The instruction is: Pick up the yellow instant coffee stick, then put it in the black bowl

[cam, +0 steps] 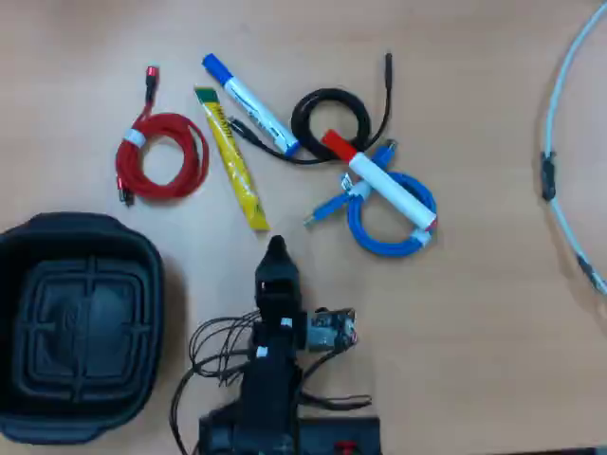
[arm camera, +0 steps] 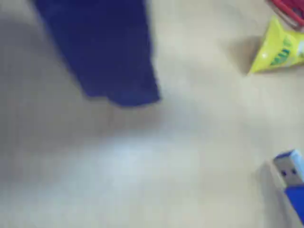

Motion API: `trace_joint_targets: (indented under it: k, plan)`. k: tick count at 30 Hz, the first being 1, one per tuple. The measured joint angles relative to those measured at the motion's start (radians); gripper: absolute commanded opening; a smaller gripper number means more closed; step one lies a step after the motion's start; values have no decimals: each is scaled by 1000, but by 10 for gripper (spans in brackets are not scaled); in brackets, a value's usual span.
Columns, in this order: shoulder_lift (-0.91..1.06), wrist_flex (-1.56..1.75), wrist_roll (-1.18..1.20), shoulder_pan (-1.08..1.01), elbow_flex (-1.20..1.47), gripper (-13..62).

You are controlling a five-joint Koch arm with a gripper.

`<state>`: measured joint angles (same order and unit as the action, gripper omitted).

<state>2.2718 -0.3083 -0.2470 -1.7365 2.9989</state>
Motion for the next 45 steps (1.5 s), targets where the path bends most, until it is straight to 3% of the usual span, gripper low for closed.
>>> trace_joint_targets:
  k: [24,33,45]
  plan:
    - [0,0,0,6,0,457]
    - [0,-23,-9,86,-129,457]
    - [0,-391,-8,212,-370,456]
